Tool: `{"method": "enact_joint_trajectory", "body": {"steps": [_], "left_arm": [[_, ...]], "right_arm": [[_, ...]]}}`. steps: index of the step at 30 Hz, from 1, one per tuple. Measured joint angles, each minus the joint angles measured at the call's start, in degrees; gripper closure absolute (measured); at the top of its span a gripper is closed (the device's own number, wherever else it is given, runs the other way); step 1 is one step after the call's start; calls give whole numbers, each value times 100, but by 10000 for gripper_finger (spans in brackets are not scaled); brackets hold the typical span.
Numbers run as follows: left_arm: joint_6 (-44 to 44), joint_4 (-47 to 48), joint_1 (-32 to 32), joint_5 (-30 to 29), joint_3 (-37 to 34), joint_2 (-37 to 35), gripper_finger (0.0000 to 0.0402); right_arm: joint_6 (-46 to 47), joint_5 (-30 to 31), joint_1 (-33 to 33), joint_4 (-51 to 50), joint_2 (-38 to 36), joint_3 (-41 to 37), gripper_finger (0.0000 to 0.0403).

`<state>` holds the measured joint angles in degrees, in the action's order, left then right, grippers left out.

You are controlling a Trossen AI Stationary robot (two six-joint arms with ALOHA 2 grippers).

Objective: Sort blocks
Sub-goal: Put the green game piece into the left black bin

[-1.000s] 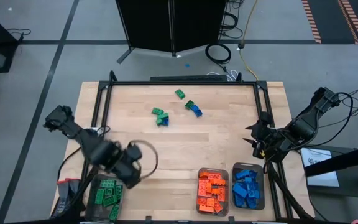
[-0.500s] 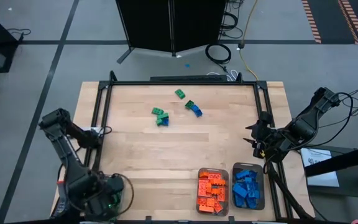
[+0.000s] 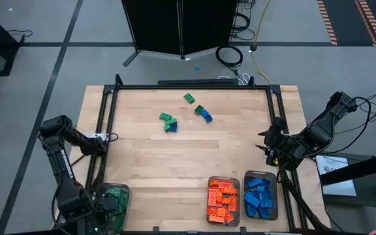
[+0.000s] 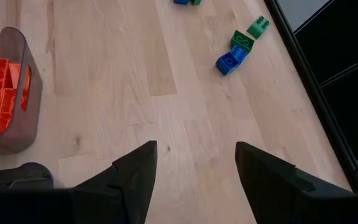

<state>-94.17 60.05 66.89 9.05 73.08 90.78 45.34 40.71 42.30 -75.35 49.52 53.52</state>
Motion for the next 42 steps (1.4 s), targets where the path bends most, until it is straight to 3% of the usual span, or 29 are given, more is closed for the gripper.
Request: {"method": "enact_joint_trajectory", "body": {"steps": [8, 20, 24, 29, 32, 35, 39, 42], "left_arm": [[42, -176, -4, 118, -196, 0, 272], [-2, -132, -203, 77, -196, -11, 264], [-2, 606, -925, -691, -192, -57, 263], [78, 1716, -2426, -2038, -192, -305, 263], [1070, 1520, -3412, -3085, -190, -513, 263], [3033, 658, -4404, -3716, -179, -605, 263], [5100, -525, -5631, -3701, -223, -483, 262], [6222, -926, -6346, -3248, -333, -253, 262]], "right_arm": [[0, -17, -2, 7, 0, 0, 190], [0, -22, -2, 11, 0, 0, 190], [2, -22, -1, 38, -2, 0, 190], [2, -22, 0, 38, -2, 0, 190], [29, -5, -1, 36, 0, 0, 190], [35, 15, 0, 37, -2, 0, 190], [53, 17, 0, 52, -2, 0, 190], [216, 17, 0, 52, -1, 0, 190]]}}
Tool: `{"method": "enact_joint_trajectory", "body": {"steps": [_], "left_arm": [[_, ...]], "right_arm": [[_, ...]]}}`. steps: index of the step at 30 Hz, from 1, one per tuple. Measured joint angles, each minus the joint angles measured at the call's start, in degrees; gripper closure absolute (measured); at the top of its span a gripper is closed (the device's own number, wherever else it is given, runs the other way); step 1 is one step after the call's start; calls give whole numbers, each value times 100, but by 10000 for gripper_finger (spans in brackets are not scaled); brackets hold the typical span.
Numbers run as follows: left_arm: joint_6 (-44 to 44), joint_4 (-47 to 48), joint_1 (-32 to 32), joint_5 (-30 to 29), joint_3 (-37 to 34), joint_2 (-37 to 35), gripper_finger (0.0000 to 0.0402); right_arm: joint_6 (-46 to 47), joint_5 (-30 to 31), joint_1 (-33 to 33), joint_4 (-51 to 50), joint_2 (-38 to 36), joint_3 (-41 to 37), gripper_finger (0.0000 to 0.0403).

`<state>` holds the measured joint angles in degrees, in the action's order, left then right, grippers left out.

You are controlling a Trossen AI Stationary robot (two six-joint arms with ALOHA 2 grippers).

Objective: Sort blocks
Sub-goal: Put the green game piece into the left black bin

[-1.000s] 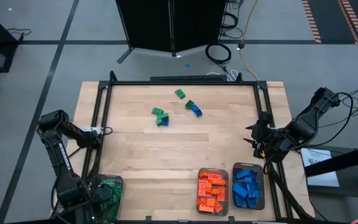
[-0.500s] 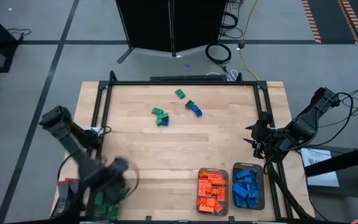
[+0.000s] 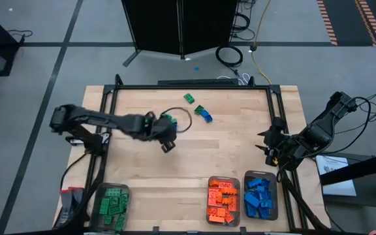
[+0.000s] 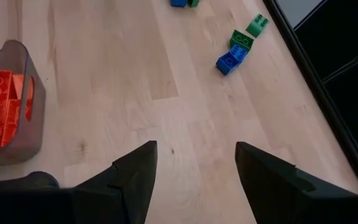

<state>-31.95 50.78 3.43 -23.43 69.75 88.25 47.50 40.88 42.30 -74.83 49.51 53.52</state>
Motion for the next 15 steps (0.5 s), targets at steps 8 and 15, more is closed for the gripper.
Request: {"method": "enact_joint_trajectory", "body": {"steps": [8, 15], "left_arm": [[1559, -774, -1248, 1209, -752, 345, 262], [1638, -1970, -1881, 1747, -1083, 334, 262]], "right_arm": [[97, 11, 0, -61, -2, 0, 190], [130, 9, 0, -138, -1, 0, 190]]}}
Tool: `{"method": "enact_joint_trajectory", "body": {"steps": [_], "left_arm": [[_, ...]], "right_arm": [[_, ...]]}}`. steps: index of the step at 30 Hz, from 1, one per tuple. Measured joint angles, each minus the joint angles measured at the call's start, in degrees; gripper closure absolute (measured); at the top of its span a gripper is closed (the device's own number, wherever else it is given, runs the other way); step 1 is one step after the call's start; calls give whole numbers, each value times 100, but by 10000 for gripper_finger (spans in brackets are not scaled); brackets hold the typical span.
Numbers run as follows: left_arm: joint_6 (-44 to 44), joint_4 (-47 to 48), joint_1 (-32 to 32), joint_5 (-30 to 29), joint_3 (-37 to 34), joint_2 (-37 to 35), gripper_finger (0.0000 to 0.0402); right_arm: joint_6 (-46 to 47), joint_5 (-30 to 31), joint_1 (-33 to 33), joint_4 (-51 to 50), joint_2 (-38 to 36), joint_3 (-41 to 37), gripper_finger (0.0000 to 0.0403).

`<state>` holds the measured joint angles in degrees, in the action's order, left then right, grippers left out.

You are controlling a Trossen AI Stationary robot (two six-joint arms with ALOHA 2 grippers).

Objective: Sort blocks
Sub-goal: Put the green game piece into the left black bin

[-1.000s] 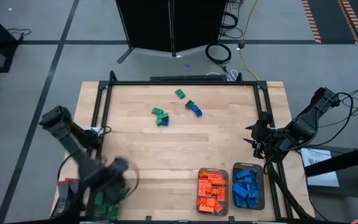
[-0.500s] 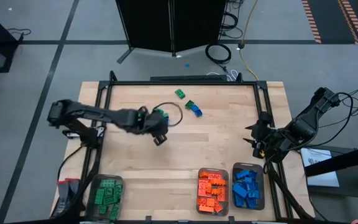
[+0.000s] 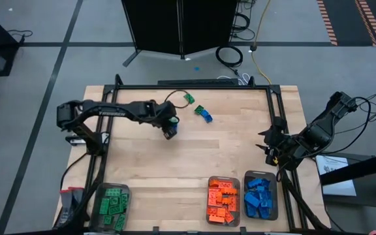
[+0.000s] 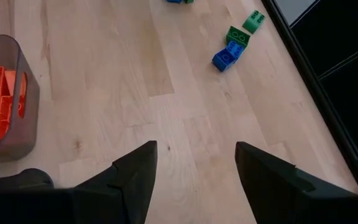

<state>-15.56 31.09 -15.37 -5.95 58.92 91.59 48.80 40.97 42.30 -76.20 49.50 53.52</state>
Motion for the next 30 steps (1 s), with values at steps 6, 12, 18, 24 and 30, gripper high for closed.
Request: {"method": "enact_joint_trajectory", "body": {"steps": [6, 12, 18, 24, 30], "left_arm": [[247, 390, -288, 287, -7, 0, 262], [250, 846, -308, 454, -11, 0, 251], [224, 754, -369, 394, -11, 0, 176], [102, 724, -373, 273, -11, 0, 110], [111, 645, -254, 265, -11, 88, 100]], "right_arm": [[27, 1, 0, -8, 1, 0, 190], [268, 58, 0, -44, 1, 0, 190], [294, 118, 0, -56, -1, 0, 190], [264, 129, 0, -81, -1, 0, 190], [262, 129, 0, -117, -1, 0, 190]]}}
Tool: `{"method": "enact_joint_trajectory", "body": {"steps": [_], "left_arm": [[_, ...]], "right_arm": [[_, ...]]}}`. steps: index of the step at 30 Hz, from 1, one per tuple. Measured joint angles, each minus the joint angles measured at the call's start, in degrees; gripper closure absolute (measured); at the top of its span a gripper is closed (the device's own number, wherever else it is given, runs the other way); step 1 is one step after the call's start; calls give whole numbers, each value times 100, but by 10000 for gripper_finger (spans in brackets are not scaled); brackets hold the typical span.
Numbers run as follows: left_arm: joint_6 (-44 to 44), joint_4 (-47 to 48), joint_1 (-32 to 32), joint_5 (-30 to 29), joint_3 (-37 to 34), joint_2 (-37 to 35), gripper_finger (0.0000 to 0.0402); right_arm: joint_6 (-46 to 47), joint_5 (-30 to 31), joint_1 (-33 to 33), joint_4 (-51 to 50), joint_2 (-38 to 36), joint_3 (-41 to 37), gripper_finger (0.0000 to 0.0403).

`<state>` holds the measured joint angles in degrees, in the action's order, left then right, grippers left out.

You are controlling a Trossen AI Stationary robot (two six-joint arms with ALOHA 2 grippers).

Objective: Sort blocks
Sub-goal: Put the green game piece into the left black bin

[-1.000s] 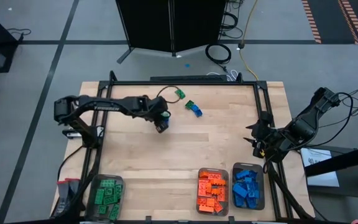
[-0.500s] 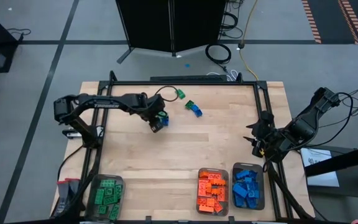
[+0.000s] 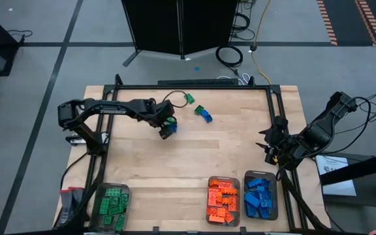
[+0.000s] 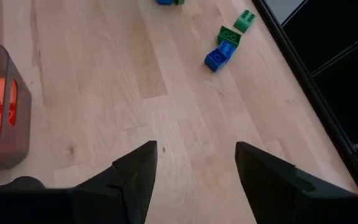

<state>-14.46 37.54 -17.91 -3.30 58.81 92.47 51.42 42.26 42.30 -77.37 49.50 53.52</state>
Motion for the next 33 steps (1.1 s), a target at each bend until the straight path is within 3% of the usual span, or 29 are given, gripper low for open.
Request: {"method": "enact_joint_trajectory", "body": {"steps": [18, 23, 33], "left_arm": [[-172, -463, 144, -127, 25, 1138, 111], [-256, -479, 153, -119, 53, 1193, 163], [-297, -442, 155, -208, 127, 1204, 309]], "right_arm": [[27, -2, 0, -189, 2, -2, 190], [155, -4, 0, -267, 2, -2, 190], [195, -4, 0, -351, 2, -2, 190]]}}
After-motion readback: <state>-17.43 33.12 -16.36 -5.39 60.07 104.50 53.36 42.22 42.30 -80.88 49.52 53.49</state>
